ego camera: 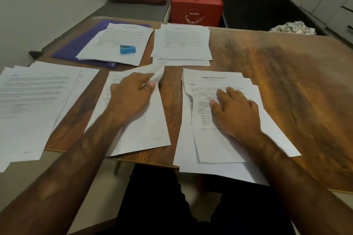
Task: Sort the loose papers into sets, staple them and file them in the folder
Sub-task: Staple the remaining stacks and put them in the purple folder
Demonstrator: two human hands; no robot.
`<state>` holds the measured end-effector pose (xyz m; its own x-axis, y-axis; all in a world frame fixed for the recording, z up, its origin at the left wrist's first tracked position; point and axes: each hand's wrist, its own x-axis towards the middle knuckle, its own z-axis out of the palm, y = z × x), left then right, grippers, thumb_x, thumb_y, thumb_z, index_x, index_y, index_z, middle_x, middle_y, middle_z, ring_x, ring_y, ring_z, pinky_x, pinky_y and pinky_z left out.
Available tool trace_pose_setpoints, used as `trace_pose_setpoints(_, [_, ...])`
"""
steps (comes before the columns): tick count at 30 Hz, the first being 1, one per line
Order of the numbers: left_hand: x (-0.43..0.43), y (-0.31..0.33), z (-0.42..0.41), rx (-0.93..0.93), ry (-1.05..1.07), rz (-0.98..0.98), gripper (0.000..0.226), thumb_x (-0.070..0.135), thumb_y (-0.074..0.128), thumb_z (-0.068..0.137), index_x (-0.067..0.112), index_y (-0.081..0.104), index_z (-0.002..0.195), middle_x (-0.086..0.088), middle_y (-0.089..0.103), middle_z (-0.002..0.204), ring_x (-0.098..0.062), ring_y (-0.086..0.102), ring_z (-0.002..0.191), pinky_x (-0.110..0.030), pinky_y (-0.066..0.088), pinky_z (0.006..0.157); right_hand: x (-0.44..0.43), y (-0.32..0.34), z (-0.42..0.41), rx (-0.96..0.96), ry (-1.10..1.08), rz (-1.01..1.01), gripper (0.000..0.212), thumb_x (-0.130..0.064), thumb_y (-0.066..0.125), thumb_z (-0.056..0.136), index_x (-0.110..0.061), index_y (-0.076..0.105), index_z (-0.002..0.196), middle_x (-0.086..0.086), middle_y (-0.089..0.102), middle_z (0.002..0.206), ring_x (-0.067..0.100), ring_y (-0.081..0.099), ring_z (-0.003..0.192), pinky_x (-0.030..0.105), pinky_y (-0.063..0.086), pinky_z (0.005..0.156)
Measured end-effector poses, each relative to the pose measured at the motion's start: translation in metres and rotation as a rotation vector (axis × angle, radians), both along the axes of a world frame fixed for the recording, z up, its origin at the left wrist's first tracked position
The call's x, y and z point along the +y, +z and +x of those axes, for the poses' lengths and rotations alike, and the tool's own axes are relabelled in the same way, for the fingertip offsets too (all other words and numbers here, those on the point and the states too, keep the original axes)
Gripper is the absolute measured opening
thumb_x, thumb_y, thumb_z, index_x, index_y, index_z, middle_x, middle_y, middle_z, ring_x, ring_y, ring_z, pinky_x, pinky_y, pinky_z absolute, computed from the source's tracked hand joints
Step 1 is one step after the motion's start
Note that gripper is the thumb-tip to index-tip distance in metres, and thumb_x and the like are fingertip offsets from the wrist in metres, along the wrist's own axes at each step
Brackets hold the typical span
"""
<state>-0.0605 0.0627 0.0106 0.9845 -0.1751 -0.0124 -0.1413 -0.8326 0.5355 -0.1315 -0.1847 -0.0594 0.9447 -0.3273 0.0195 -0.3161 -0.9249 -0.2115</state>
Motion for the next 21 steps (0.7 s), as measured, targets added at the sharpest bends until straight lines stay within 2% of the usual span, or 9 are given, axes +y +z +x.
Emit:
trace_pose_setpoints(3, [-0.009,0.035,-0.021,-0.019,-0.044,-0.07,0.045,0.04,0.042,0.109,0.028,0.047,0.151,0.001,0.049,0.154,-0.019,0.048,0.135,-0.032,0.033,0.115,0.005,0.002,0.003,0.019,-0.03,0.021,0.075,-0.068,0.015,0.095,-0.028,0.038,0.153,0.001,0.034,0.167,0.03,0.032,0.153,0.063,0.023,0.123])
trace_pose_setpoints(5, [-0.023,0.048,-0.032,-0.062,-0.111,-0.113,0.044,0.04,0.041,0.109,0.031,0.047,0.151,0.004,0.05,0.152,-0.01,0.048,0.119,-0.01,0.035,0.096,0.009,0.002,0.001,0.003,-0.038,0.02,0.072,-0.067,0.019,0.098,-0.027,0.037,0.155,0.002,0.029,0.169,0.031,0.026,0.156,0.061,0.018,0.125])
trace_pose_setpoints(6, [-0.033,0.05,-0.037,-0.082,-0.145,-0.126,0.043,0.04,0.041,0.109,0.032,0.047,0.151,0.005,0.051,0.151,-0.01,0.049,0.118,-0.008,0.036,0.097,0.011,0.003,0.0,-0.034,-0.032,0.03,0.069,-0.064,0.023,0.1,-0.026,0.04,0.155,0.002,0.029,0.169,0.03,0.024,0.156,0.058,0.017,0.126])
trace_pose_setpoints(8, [-0.056,0.042,-0.035,-0.121,-0.198,-0.119,0.043,0.042,0.041,0.109,0.032,0.049,0.15,0.004,0.054,0.149,-0.018,0.051,0.129,-0.035,0.037,0.117,0.011,0.008,-0.002,-0.221,-0.004,0.132,0.058,-0.051,0.034,0.101,-0.021,0.053,0.148,0.005,0.041,0.163,0.029,0.034,0.151,0.05,0.021,0.125])
trace_pose_setpoints(10, [-0.085,0.025,-0.028,-0.164,-0.252,-0.081,0.042,0.042,0.043,0.108,0.031,0.053,0.147,0.001,0.057,0.145,-0.023,0.052,0.13,-0.054,0.032,0.118,0.006,0.014,-0.003,-0.437,-0.001,0.361,0.038,-0.028,0.045,0.105,-0.016,0.064,0.135,0.007,0.062,0.144,0.027,0.055,0.134,0.04,0.037,0.118])
trace_pose_setpoints(12, [-0.112,0.009,-0.024,-0.171,-0.274,-0.025,0.043,0.043,0.042,0.108,0.031,0.052,0.148,0.001,0.056,0.146,-0.025,0.05,0.133,-0.055,0.027,0.117,0.001,0.027,-0.005,-0.49,-0.105,0.733,0.031,-0.017,0.044,0.108,-0.018,0.068,0.126,0.006,0.074,0.119,0.027,0.071,0.109,0.043,0.057,0.099])
trace_pose_setpoints(15, [-0.139,-0.01,-0.026,-0.084,-0.33,-0.006,0.049,0.048,0.035,0.107,0.028,0.049,0.15,-0.003,0.051,0.152,-0.029,0.044,0.14,-0.056,0.027,0.118,-0.013,0.042,-0.009,-0.413,-0.345,1.187,0.038,-0.039,0.038,0.11,-0.021,0.071,0.116,0.007,0.078,0.098,0.03,0.077,0.088,0.04,0.063,0.069])
trace_pose_setpoints(18, [-0.144,-0.018,-0.029,0.057,-0.387,-0.186,0.049,0.043,0.038,0.107,0.022,0.05,0.15,-0.006,0.046,0.156,-0.027,0.041,0.144,-0.046,0.03,0.121,-0.028,0.044,-0.013,-0.337,-0.393,1.196,0.032,-0.046,0.054,0.104,-0.019,0.068,0.116,0.008,0.079,0.097,0.024,0.077,0.078,0.034,0.059,0.058])
trace_pose_setpoints(21, [-0.133,-0.017,-0.024,0.061,-0.297,-0.394,0.032,0.019,0.054,0.104,0.02,0.061,0.135,-0.001,0.057,0.14,-0.02,0.057,0.126,-0.027,0.044,0.109,-0.04,0.035,-0.016,-0.294,-0.385,1.051,0.035,-0.011,0.071,0.094,-0.02,0.059,0.126,0.005,0.074,0.102,0.02,0.074,0.078,0.027,0.056,0.048])
